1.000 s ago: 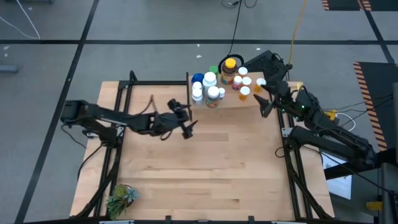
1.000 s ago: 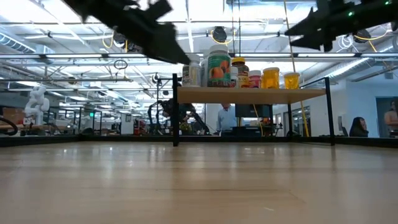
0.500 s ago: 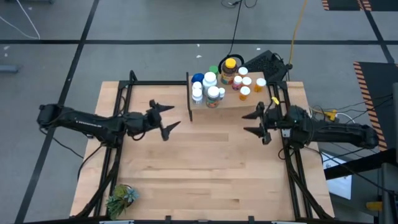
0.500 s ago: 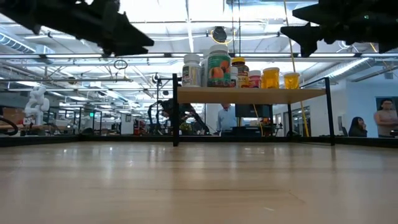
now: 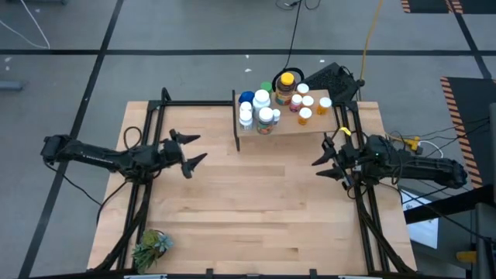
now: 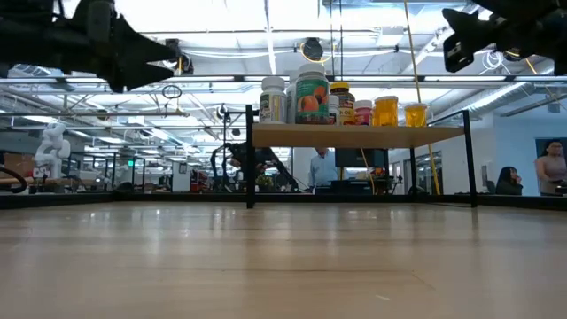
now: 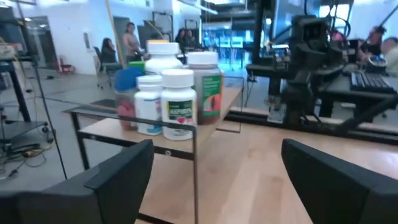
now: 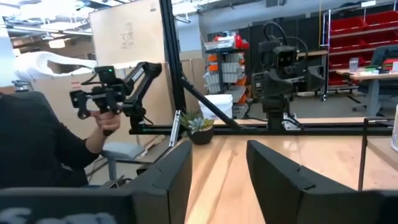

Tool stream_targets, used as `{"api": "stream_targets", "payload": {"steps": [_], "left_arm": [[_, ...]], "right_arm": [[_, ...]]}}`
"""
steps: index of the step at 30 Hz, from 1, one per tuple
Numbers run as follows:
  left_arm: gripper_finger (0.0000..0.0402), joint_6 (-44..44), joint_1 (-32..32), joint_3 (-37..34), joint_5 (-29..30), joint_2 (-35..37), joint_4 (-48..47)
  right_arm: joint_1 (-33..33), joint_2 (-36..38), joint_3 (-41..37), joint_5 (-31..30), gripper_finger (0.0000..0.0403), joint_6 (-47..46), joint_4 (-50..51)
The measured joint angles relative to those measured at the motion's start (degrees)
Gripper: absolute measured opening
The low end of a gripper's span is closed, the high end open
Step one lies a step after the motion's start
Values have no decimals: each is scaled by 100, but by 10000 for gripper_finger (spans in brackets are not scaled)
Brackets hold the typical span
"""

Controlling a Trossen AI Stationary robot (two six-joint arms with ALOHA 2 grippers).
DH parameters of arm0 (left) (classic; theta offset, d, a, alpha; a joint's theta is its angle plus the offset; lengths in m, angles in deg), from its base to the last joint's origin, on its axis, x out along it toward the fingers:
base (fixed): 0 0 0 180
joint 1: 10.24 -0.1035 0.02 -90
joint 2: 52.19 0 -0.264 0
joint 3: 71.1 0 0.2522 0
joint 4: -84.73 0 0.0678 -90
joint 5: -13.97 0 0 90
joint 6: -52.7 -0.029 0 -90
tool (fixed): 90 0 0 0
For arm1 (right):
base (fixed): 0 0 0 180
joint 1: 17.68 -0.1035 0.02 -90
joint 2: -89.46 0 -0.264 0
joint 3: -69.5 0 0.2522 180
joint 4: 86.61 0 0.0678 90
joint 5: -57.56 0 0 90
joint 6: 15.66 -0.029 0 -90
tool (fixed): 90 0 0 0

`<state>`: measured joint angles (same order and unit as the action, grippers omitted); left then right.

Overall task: Pick and place medicine bottles onto shelf by color
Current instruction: Return to Home Position

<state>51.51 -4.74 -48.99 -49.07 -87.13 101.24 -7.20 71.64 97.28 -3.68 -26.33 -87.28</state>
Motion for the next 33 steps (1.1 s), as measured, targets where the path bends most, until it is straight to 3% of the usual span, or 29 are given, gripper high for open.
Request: {"api": "stream_targets", "payload": {"steps": [9, 18, 28, 33], "left_arm": [[243, 21, -26, -474, -107, 909, -176], [126, -188, -30, -640, -1, 1140, -197], [97, 159, -162, -779, 152, 1145, -456], [97, 181, -161, -779, -458, 1145, -215]], "right_arm": [[-57, 717, -232, -51, 137, 23, 487], [-57, 1002, -938, -191, 137, -71, 162], [-197, 1200, -1294, -153, 137, -145, -50], [-507, 1205, -1303, -149, 137, 298, -73]]}}
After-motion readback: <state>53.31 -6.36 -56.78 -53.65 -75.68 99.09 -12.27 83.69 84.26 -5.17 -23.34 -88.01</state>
